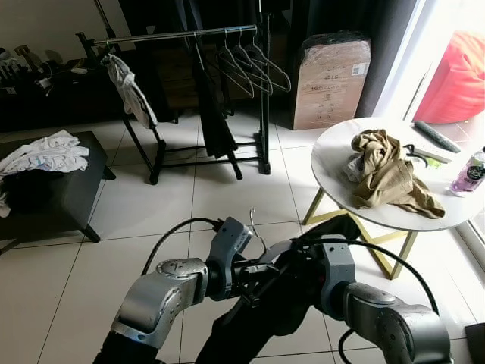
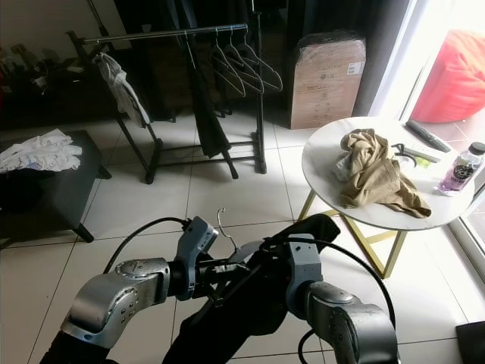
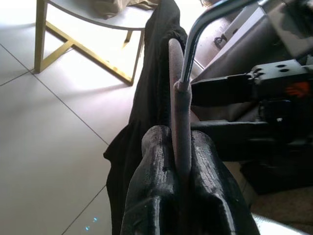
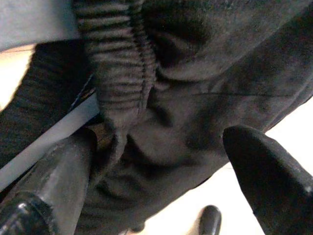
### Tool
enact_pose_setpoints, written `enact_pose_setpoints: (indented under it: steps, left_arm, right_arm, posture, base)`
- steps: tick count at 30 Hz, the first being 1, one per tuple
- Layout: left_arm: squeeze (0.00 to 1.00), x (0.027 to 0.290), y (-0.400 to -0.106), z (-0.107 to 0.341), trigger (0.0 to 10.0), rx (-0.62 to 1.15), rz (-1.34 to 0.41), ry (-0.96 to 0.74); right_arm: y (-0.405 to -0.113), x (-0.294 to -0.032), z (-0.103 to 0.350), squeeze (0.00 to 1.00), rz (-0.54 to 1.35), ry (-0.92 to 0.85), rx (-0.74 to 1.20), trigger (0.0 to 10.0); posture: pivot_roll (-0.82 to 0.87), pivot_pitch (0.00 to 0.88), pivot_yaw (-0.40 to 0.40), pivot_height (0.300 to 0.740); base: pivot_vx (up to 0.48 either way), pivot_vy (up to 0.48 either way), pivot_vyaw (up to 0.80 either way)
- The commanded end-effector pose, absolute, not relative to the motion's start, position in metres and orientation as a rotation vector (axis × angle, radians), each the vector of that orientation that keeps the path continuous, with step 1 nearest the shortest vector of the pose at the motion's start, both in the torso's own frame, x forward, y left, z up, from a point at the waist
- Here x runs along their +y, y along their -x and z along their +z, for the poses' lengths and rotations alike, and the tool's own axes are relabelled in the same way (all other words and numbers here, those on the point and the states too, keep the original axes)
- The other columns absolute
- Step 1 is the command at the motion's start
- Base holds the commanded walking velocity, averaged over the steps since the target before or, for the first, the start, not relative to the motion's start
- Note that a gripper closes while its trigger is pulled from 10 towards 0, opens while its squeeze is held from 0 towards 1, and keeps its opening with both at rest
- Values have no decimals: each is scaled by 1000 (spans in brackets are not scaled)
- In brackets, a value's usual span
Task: Hang hanger
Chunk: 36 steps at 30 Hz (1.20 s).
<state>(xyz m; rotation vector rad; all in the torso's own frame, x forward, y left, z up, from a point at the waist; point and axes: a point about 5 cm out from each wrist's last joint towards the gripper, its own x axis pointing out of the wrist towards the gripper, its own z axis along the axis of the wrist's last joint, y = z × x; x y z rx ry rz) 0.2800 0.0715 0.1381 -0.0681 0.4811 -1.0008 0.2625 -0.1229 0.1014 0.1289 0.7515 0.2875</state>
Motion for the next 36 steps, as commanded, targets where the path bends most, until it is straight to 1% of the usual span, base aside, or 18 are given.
enact_pose_setpoints:
  steps: [1,13,18,28,29,30,36]
  left_arm:
    - [0,68,-276,142,10000,475,-1031,82]
    - [0,66,-274,142,10000,483,-1028,90]
    - [0,70,-274,139,10000,508,-1004,66]
    - [0,72,-277,135,10000,532,-966,50]
    - [0,72,-277,135,10000,533,-965,49]
    - [0,72,-277,135,10000,534,-964,48]
    - [0,72,-277,134,10000,539,-961,45]
  right_arm:
    - [-267,-122,105,0,267,-117,725,10000]
    - [-274,-125,109,0,200,-132,651,10000]
    - [-281,-132,116,0,134,-125,572,10000]
    - [-282,-132,117,0,132,-118,550,10000]
    - [-281,-132,117,0,132,-115,548,8745]
    - [-281,-131,117,0,149,-102,540,0]
    - [-280,-131,115,0,156,-50,544,0]
  posture:
    - [-136,154,64,740]
    - [-135,156,63,740]
    - [-133,157,63,740]
    - [-133,158,63,740]
    - [-133,158,63,740]
    - [-133,159,63,740]
    - [-132,159,63,740]
  base:
    - [0,0,0]
    - [0,0,0]
    - [0,0,0]
    - [0,0,0]
    - [0,0,0]
    - [0,0,0]
    - [0,0,0]
